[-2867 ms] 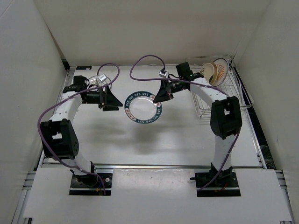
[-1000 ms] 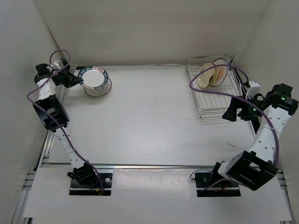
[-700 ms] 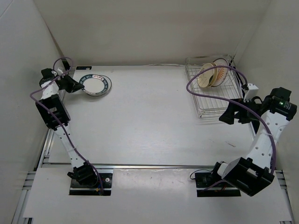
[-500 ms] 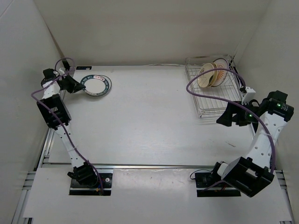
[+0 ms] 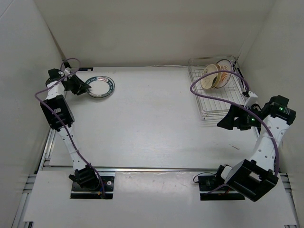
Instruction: Unload the plates from the dish rack
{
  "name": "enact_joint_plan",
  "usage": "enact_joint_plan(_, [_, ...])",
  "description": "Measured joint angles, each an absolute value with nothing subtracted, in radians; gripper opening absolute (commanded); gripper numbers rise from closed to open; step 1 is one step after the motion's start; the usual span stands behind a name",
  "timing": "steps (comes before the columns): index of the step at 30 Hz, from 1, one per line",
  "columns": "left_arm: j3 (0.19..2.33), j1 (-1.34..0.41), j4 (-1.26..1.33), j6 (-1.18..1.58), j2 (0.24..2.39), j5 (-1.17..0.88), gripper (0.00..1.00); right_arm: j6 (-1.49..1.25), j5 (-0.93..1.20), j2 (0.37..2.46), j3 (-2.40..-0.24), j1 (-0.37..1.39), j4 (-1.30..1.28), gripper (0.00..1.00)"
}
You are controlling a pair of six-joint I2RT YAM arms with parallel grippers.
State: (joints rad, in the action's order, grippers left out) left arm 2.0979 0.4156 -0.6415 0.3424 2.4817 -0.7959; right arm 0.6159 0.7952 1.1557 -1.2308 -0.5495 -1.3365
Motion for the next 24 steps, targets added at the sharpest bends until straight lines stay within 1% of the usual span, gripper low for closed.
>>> enact_joint_plan(1, [2.098, 0.413, -0.645, 0.339, 2.482, -0.794, 0.51, 0.613, 0.797, 1.156, -1.223, -0.550, -1.337, 1.00])
enact_joint_plan(3, [2.098, 0.408, -0.651, 0.331, 2.481, -0.792, 0.56, 0.609, 0.808, 1.156, -1.209, -0.550, -1.337, 1.00])
enact_joint_plan(5, [2.093, 0.406, -0.657, 0.322, 2.478, -0.791, 0.63, 0.608, 0.818, 1.155, -1.200, -0.550, -1.336, 1.00])
enact_joint_plan(8, [2.080, 0.404, -0.667, 0.310, 2.469, -0.783, 0.71, 0.607, 0.830, 1.155, -1.194, -0.550, -1.334, 1.00])
enact_joint_plan(13, [2.046, 0.402, -0.693, 0.293, 2.421, -0.756, 0.77, 0.606, 0.855, 1.154, -1.181, -0.550, -1.332, 1.00])
enact_joint_plan(24, [2.006, 0.390, -0.717, 0.249, 2.279, -0.651, 0.82, 0.606, 0.901, 1.151, -1.147, -0.550, -1.330, 1.00])
